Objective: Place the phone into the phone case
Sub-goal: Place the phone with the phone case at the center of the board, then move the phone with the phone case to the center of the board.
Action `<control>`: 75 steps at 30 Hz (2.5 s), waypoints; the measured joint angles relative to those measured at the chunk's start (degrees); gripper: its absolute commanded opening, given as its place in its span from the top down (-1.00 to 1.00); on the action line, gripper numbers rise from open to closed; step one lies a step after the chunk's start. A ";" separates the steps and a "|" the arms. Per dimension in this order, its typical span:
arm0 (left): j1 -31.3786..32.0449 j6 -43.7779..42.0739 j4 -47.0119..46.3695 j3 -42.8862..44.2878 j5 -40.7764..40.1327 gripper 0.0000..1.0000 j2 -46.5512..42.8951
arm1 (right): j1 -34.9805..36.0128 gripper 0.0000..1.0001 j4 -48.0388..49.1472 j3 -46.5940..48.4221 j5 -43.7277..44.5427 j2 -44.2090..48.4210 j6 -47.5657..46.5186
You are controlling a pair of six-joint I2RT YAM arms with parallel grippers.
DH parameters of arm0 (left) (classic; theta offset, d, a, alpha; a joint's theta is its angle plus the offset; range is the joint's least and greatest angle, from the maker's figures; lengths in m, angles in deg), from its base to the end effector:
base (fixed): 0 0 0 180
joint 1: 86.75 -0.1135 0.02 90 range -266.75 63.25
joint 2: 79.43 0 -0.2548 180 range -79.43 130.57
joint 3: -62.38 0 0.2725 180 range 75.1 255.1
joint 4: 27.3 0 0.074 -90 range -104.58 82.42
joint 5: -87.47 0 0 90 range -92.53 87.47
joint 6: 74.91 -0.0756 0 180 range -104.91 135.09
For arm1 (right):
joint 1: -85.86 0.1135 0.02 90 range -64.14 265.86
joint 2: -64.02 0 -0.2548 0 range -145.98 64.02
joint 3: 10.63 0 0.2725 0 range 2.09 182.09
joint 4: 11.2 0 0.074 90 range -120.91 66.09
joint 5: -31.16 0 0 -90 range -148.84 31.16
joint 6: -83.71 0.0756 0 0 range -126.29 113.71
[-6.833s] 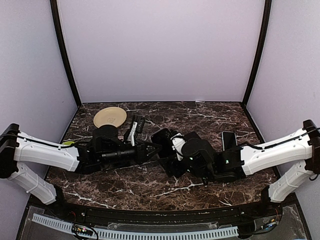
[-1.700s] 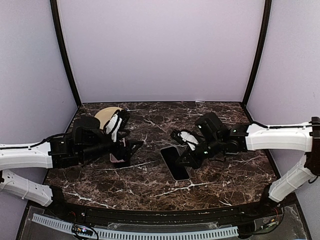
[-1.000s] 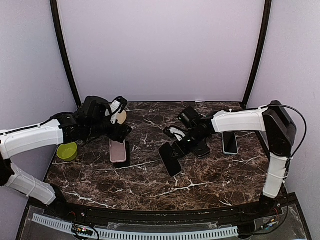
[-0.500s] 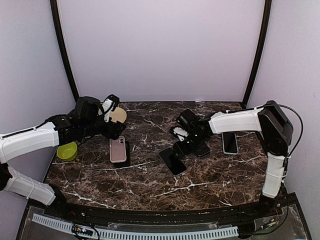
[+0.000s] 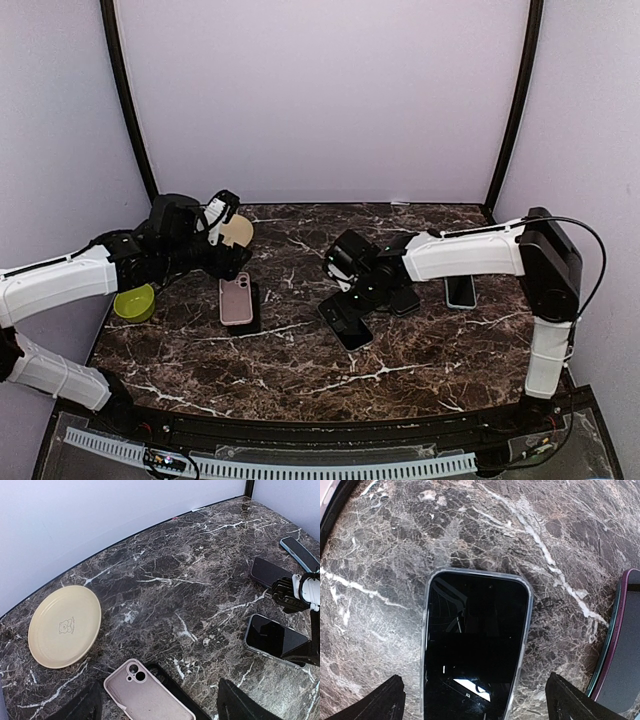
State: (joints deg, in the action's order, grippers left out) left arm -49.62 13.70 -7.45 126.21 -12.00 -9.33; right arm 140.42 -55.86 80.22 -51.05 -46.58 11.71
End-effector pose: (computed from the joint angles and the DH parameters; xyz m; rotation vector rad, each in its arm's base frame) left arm 0.2766 -0.1938 0.2579 0.5692 1.9459 -0.2277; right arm 0.2579 0.3447 0.1256 -0.8056 2.5717 0.2142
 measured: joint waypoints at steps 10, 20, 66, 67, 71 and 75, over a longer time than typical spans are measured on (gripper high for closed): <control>0.00 -0.57 -0.07 -0.24 0.46 -0.62 -0.11 | 0.81 -0.97 -1.44 1.18 1.27 -4.26 1.64; 0.00 -0.96 -0.15 -0.28 0.72 -0.62 -0.11 | 2.05 -0.73 -1.75 2.69 1.77 -6.21 2.64; 0.00 -1.05 -0.20 -0.31 1.09 -0.62 -0.11 | -4.22 -0.71 4.55 7.37 8.96 -10.36 9.66; 0.00 -1.05 -0.20 -0.31 1.11 -0.62 -0.11 | -4.22 -0.74 4.55 7.37 8.96 -10.36 9.73; 0.00 -1.05 -0.17 -0.31 1.16 -0.65 -0.09 | -4.22 -0.89 4.81 7.43 8.94 -10.36 9.94; -0.50 -0.94 -0.15 -0.31 1.22 -0.67 0.48 | -4.22 -0.91 4.90 7.43 8.55 -10.12 9.66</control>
State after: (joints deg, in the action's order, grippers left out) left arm -50.13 12.76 -7.60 125.91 -10.78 -8.85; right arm 136.20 -50.96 87.65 -42.50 -56.70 21.37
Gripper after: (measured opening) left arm 0.830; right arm 0.952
